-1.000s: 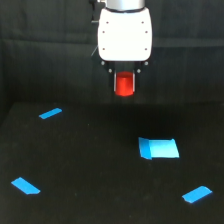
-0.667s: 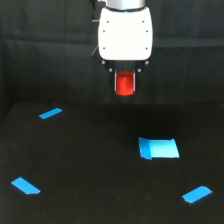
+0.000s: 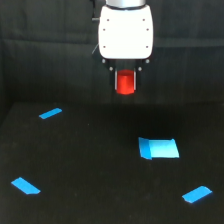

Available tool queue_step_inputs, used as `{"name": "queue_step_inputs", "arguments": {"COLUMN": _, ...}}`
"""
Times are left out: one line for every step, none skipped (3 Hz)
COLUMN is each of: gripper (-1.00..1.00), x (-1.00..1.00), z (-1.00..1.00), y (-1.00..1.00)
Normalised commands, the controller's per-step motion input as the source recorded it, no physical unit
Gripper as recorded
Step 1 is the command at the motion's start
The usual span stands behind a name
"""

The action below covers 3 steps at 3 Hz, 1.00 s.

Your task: Pick up the red object from the table

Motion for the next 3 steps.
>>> {"name": "queue_step_inputs", "arguments": {"gripper": -0.69, "x": -0.04, "z": 0.15, "y": -0.08}}
{"name": "queue_step_inputs", "arguments": {"gripper": -0.65, "x": -0.01, "z": 0.06, "y": -0.08}}
{"name": "queue_step_inputs", "arguments": {"gripper": -0.74, "x": 0.07, "z": 0.1, "y": -0.11}}
